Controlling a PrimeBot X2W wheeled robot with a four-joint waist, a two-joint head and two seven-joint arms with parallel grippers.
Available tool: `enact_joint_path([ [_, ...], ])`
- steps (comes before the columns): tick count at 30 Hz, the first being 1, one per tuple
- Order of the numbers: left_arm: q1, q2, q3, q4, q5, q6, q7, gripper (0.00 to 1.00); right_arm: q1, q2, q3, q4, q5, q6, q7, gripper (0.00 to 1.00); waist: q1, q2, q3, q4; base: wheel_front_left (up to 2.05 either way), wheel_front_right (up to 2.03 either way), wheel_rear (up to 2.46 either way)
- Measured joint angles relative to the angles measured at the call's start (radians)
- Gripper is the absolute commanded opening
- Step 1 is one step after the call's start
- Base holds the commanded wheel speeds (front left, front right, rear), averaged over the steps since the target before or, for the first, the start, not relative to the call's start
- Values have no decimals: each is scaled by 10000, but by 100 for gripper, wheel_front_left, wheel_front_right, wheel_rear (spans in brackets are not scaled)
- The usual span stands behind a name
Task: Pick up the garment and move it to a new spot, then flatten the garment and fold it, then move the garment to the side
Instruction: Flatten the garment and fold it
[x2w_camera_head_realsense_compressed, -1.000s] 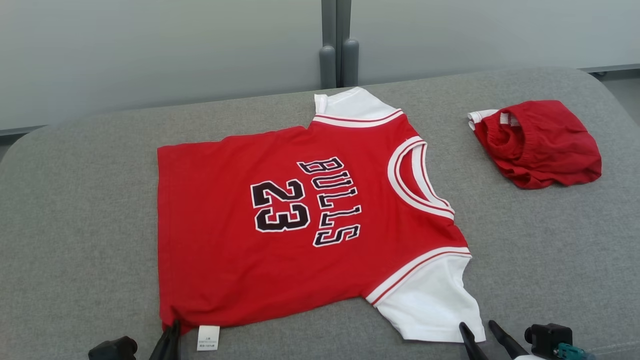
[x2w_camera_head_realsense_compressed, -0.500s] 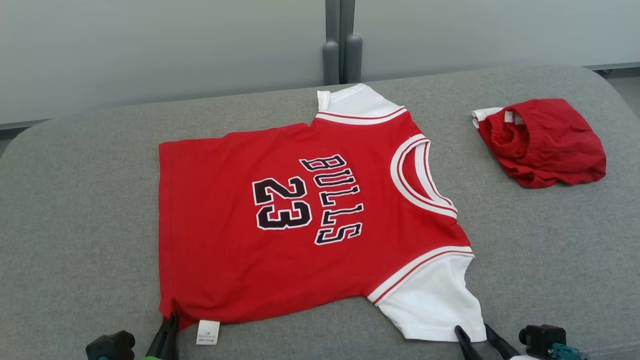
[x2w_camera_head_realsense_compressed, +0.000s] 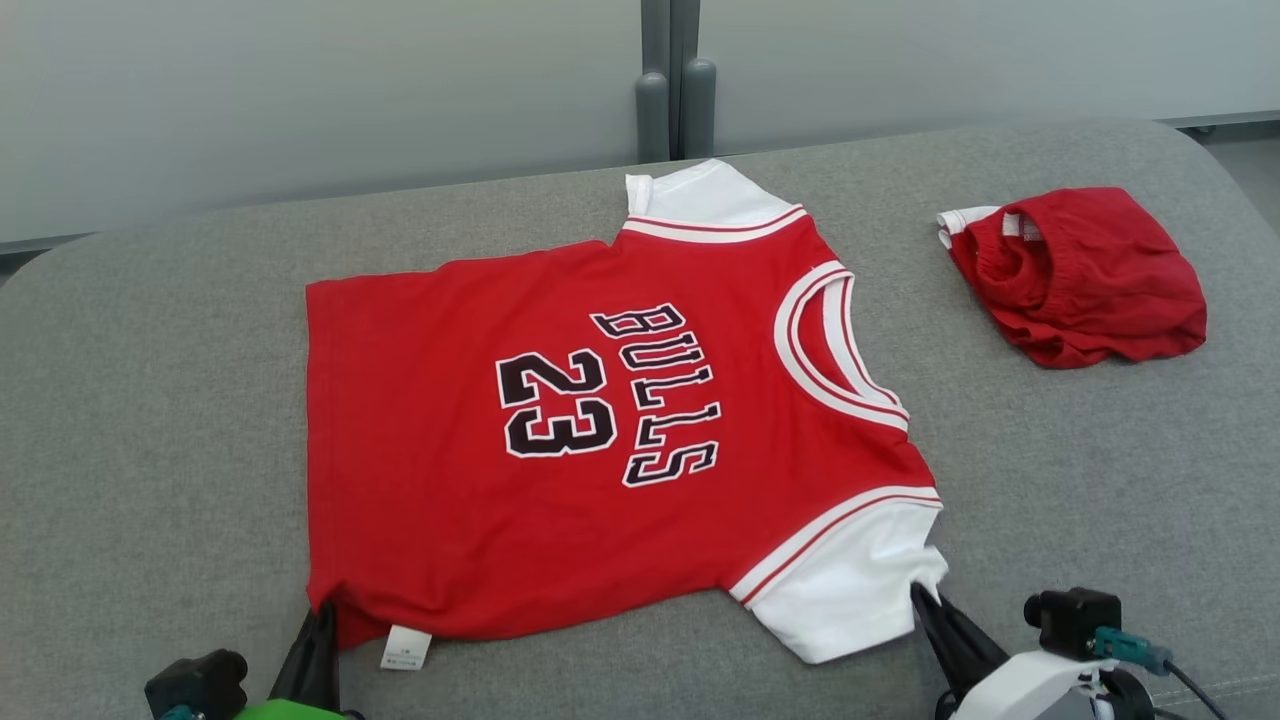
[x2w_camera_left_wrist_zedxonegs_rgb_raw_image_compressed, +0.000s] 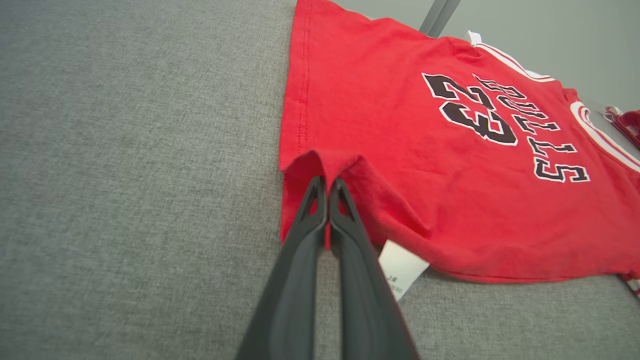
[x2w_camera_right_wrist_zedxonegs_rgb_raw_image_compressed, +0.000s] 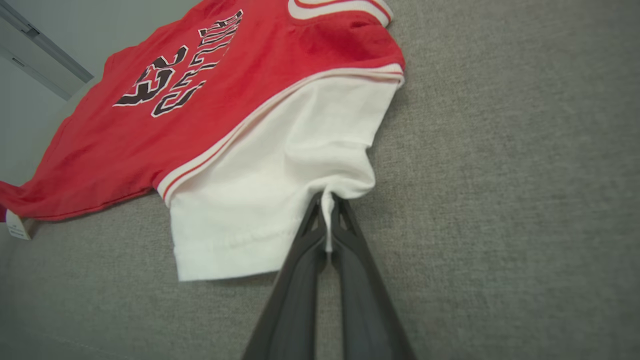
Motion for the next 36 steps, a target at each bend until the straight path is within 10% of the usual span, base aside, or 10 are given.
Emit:
enact_joint_path([
  [20,-1297,88,67,-389,2,-90,-81,0,-1881,-686,-351,-1333,897,69,539,0,0,0,228,-74,0,0,0],
  [36,-3429,46,127,1175,-4,-40,447,0,-4795,-621,-353,512,1386,69,2426,0,1,0,1192,141,0,0,0],
])
